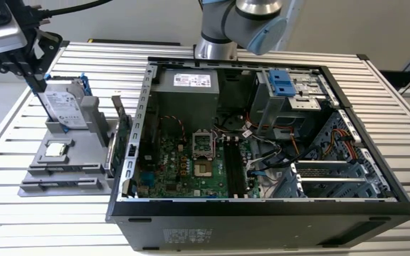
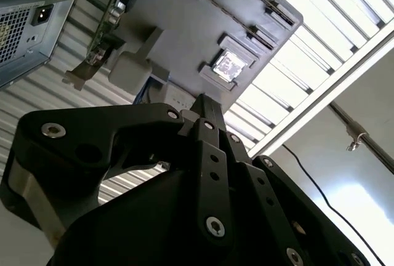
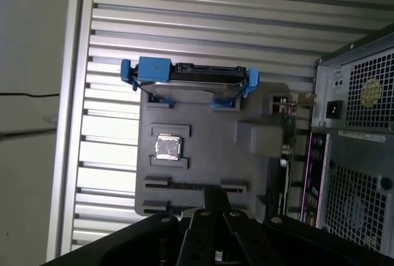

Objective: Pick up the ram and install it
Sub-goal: 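Reach for the ram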

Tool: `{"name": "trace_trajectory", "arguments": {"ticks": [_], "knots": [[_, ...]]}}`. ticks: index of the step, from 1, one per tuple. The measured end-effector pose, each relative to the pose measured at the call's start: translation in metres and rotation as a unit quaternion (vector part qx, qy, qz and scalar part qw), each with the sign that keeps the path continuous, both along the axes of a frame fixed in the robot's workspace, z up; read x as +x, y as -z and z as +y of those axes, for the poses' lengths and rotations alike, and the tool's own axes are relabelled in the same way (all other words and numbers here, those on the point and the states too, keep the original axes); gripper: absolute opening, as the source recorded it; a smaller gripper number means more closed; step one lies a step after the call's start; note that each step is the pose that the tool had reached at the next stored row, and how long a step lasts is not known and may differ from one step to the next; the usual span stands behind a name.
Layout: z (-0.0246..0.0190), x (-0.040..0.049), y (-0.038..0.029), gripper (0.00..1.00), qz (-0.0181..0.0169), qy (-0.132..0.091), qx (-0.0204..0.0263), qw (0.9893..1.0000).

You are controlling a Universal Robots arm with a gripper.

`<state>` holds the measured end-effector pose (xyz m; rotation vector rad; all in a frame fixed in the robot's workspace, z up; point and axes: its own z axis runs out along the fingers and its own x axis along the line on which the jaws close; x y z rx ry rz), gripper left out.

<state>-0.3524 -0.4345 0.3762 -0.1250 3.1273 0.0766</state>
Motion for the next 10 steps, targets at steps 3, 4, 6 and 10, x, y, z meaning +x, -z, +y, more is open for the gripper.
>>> {"name": "trace_trajectory", "arguments": {"ticks": [3,4,6,10], "knots": [[-0.0015,0.0000,0.0003,0.00,0.0002,0.000,-0.0001,1.0000],[-0.0021,0.0000,0.0004,0.00,0.0003,0.000,0.0000,1.0000],[-0.0037,0.0000,0.0006,0.00,0.0005,0.000,0.0000,1.0000],[-0.0081,0.0000,0.0008,0.00,0.0009,0.000,0.0000,1.0000]]}}
